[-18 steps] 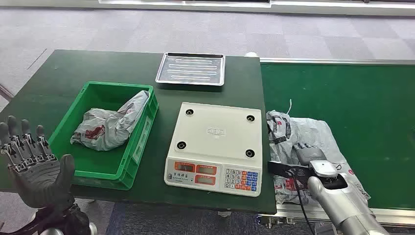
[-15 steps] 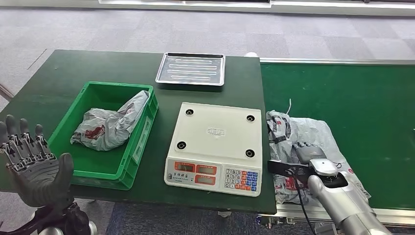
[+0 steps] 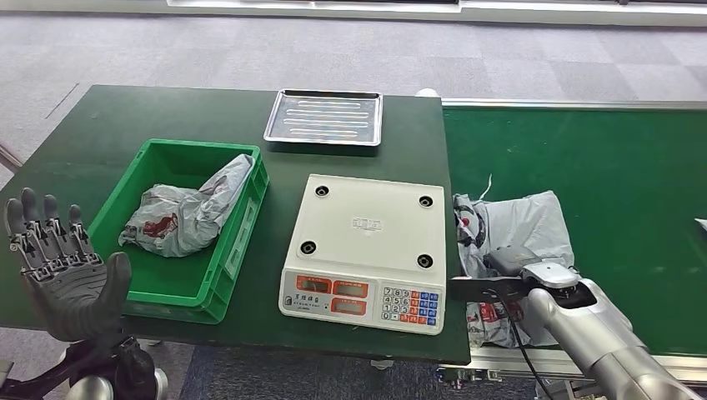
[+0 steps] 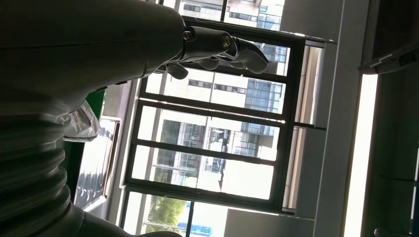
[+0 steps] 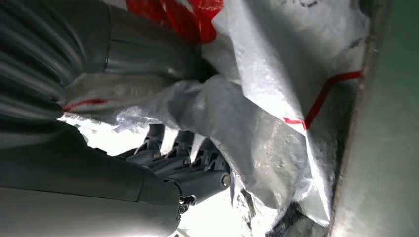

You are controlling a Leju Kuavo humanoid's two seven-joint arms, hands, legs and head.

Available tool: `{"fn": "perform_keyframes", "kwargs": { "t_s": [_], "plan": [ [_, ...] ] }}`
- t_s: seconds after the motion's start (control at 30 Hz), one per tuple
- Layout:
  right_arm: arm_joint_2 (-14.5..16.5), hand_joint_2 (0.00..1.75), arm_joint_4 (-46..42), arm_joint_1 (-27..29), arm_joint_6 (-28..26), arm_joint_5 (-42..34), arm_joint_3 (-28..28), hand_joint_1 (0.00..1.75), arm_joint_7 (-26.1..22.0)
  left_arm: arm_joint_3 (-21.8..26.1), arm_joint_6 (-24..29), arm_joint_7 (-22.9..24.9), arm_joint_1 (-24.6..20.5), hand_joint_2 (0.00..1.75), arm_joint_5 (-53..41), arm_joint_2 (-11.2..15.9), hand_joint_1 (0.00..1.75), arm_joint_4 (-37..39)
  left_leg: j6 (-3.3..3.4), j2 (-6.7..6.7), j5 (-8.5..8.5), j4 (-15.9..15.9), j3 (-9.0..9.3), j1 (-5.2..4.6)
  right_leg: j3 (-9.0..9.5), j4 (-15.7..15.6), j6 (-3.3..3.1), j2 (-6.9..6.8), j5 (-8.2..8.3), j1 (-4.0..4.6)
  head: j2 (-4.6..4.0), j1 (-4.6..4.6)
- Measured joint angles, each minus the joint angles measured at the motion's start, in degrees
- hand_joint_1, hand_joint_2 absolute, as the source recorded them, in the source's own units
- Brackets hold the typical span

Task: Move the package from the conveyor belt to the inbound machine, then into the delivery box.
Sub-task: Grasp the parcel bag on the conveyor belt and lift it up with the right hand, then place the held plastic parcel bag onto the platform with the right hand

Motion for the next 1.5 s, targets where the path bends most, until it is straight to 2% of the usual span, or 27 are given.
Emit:
{"fn": "perform_keyframes", "kwargs": {
  "t_s": [0.2, 0.33, 0.47, 0.6, 0.73, 0.83, 0.93, 1.07, 1.17, 1.27, 1.5],
  "plan": [
    [-0.8, 1.75, -1.3, 0.5, -1.3, -2.1, 1.6, 1.75, 0.9, 0.0, 0.1, -0.1, 0.0, 1.75, 0.1, 0.3, 0.00, 0.2, 0.01, -0.01, -0.01, 0.0, -0.02, 0.00, -0.01, 0.0, 0.00, -0.01, -0.01, -0.02, 0.00, 0.00],
    [-1.6, 1.75, -3.8, 1.7, -3.5, -2.1, 2.0, 1.75, 3.2, 0.0, 0.3, -0.5, 0.1, 1.75, 0.2, 0.3, 0.00, 0.1, 0.02, 0.00, -0.02, 0.0, -0.06, -0.01, -0.01, 0.0, 0.01, -0.01, -0.01, -0.03, 0.00, 0.00],
    [-1.6, 1.75, -6.1, 1.3, -12.0, 5.0, 1.8, 1.75, 12.0, 0.0, 0.9, -1.3, 1.3, 1.75, 0.2, 0.3, 0.00, -0.8, 0.02, 0.04, -0.02, 0.0, -0.12, -0.01, -0.07, 0.0, 0.01, 0.02, 0.01, -0.03, 0.00, 0.00],
    [-1.2, 1.75, -8.6, -0.2, -16.3, 11.7, -0.3, 1.75, 17.3, 0.0, 1.0, -1.8, 2.8, 1.75, 0.2, 0.3, 0.00, -2.0, 0.02, 0.00, 0.00, 0.0, -0.11, -0.01, -0.04, 0.0, 0.01, -0.03, 0.01, -0.02, 0.00, 0.00],
    [0.5, 1.75, -16.1, 0.6, -30.7, 23.8, -5.7, 1.75, 26.6, 0.1, 0.5, -2.2, 4.1, 1.75, 0.0, -0.4, 0.00, -3.2, 0.01, -0.03, 0.02, 0.0, -0.14, -0.01, -0.06, 0.0, 0.01, -0.04, 0.01, -0.03, 0.00, 0.00],
    [2.1, 1.75, -24.8, 0.1, -38.6, 27.1, -11.2, 1.75, 28.0, 0.1, 0.3, -2.2, 4.3, 1.75, -0.5, -1.0, 0.00, -3.5, 0.01, -0.04, 0.01, 0.0, -0.14, -0.01, -0.06, 0.0, 0.01, -0.05, 0.00, -0.01, 0.00, 0.00],
    [3.7, 1.75, -31.0, -1.6, -40.4, 27.4, -13.8, 1.75, 28.1, 0.1, 0.3, -2.2, 4.3, 1.75, -0.7, -1.3, 0.00, -3.5, 0.01, 0.01, 0.00, 0.0, -0.13, -0.01, -0.06, 0.0, 0.00, -0.01, 0.00, 0.01, 0.00, 0.00],
    [6.2, 1.75, -33.9, -4.8, -38.3, 27.4, -13.6, 1.75, 28.1, 0.1, 0.2, -2.2, 4.0, 1.75, -0.7, -1.4, 0.00, -3.4, -0.01, 0.05, 0.02, 0.0, -0.13, 0.00, -0.04, 0.0, 0.00, 0.00, 0.01, 0.01, 0.00, 0.00],
    [10.5, 1.75, -31.7, -8.2, -32.0, 26.8, -11.7, 1.75, 21.6, 0.1, -0.5, -2.2, 3.0, 1.75, -0.7, -1.4, 0.00, -2.9, -0.07, 0.22, 0.06, -0.1, -0.11, 0.00, -0.04, 0.0, -0.09, 0.18, 0.08, 0.06, 0.00, 0.00],
    [17.8, 1.75, -23.0, -12.2, -27.7, 24.4, -7.1, 1.75, 15.1, 0.1, -1.8, -2.1, 0.6, 1.75, -0.7, -1.4, 0.00, -1.5, -0.20, 0.57, 0.14, -0.1, 0.12, 0.04, -0.05, 0.0, -0.26, 0.54, 0.20, 0.20, 0.00, -0.01],
    [34.9, 1.75, 2.6, -17.0, -32.5, 18.1, 0.1, 1.75, 12.4, -1.0, -2.1, -1.4, -3.9, 1.75, -0.4, -1.4, 0.00, 2.8, -0.48, 0.47, 0.32, -0.1, 0.08, 0.26, -0.14, 0.0, -0.44, 0.52, 0.28, 0.44, 0.00, -0.02]
  ]
}}
